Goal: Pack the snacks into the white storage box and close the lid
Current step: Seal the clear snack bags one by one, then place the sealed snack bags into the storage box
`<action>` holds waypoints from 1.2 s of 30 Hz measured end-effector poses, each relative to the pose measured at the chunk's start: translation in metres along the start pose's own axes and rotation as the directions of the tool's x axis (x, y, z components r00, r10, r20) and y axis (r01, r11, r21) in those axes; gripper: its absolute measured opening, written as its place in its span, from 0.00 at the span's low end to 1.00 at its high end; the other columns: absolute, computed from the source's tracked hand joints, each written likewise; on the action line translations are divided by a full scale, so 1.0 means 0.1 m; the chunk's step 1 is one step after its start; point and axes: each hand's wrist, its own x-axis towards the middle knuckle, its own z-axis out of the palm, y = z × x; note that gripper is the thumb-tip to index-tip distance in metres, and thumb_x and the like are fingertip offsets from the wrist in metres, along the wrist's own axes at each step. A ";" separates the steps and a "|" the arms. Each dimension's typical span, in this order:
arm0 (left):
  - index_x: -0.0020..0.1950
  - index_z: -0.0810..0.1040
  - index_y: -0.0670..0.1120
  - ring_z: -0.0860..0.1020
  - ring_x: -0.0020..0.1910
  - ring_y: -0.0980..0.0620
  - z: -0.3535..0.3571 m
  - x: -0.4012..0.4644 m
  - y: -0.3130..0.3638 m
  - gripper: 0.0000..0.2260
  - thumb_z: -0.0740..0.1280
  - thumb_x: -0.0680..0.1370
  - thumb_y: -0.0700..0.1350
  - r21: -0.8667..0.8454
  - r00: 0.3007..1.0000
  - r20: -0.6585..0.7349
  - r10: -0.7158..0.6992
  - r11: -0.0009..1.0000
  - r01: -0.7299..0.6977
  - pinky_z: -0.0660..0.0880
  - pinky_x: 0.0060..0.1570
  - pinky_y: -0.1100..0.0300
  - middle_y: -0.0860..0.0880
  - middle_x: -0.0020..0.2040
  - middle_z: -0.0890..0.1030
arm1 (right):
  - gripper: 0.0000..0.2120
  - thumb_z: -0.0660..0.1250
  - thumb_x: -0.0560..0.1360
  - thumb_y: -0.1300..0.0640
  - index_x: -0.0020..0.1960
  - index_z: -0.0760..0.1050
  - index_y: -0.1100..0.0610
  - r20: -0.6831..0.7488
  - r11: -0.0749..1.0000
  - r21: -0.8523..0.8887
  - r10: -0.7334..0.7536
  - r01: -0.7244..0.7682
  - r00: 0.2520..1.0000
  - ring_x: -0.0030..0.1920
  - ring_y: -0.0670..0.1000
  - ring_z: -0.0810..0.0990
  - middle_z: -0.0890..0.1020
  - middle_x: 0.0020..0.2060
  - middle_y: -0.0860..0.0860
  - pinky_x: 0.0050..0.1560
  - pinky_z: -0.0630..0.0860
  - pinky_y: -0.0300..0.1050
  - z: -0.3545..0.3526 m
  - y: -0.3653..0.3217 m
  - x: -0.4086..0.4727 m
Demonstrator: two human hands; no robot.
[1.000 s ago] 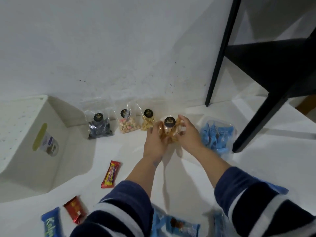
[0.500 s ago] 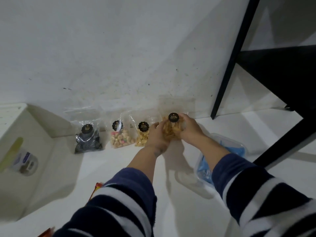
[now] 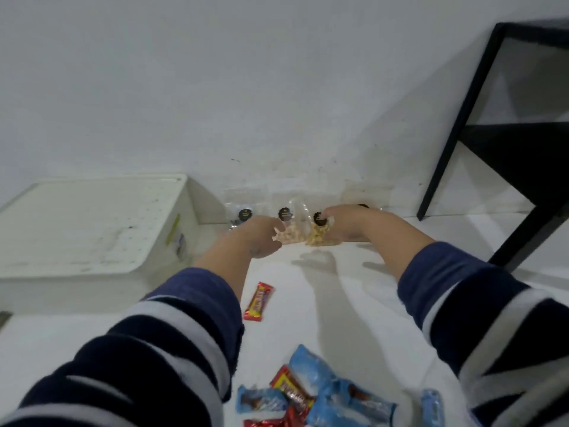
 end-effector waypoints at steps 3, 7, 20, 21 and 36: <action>0.68 0.73 0.47 0.73 0.64 0.45 -0.31 -0.51 -0.36 0.17 0.63 0.79 0.46 0.053 0.999 -0.052 0.008 0.999 -0.005 0.69 0.64 0.58 0.47 0.66 0.74 | 0.29 0.63 0.79 0.48 0.76 0.59 0.53 0.017 0.998 -0.034 -0.054 0.054 0.998 0.73 0.54 0.64 0.63 0.75 0.50 0.69 0.63 0.45 0.00 -0.62 -0.30; 0.67 0.73 0.49 0.74 0.63 0.47 -0.69 -1.17 -1.01 0.17 0.64 0.79 0.46 -0.005 0.992 -0.127 0.026 1.000 -0.027 0.68 0.63 0.58 0.47 0.65 0.76 | 0.29 0.64 0.77 0.45 0.75 0.62 0.52 0.022 0.997 -0.014 -0.078 0.078 0.997 0.72 0.53 0.66 0.64 0.74 0.49 0.70 0.64 0.49 0.09 -1.48 -0.61; 0.68 0.71 0.51 0.72 0.66 0.48 -1.40 -2.23 -3.30 0.18 0.65 0.78 0.50 -0.012 0.953 -0.186 -0.238 0.971 0.240 0.68 0.67 0.54 0.49 0.68 0.73 | 0.39 0.67 0.72 0.38 0.77 0.55 0.48 0.062 0.995 0.100 -0.017 0.011 0.998 0.58 0.53 0.75 0.70 0.68 0.50 0.48 0.73 0.45 0.43 -3.16 -0.43; 0.68 0.71 0.51 0.71 0.67 0.48 -1.43 -2.20 -3.43 0.19 0.65 0.78 0.50 -0.007 0.948 -0.192 -0.253 0.966 0.257 0.67 0.67 0.54 0.48 0.69 0.72 | 0.40 0.67 0.72 0.37 0.77 0.55 0.48 0.049 0.996 0.092 -0.012 0.008 0.999 0.59 0.54 0.74 0.68 0.71 0.50 0.48 0.73 0.44 0.44 -3.22 -0.34; 0.77 0.54 0.55 0.68 0.69 0.41 -1.72 -1.13 -4.65 0.42 0.65 0.69 0.70 0.120 0.880 -0.068 -0.470 0.872 0.475 0.68 0.67 0.47 0.44 0.74 0.65 | 0.52 0.66 0.66 0.30 0.78 0.52 0.58 -0.009 0.981 0.019 0.193 -0.192 0.981 0.74 0.58 0.61 0.60 0.76 0.56 0.73 0.63 0.54 0.38 -3.53 1.07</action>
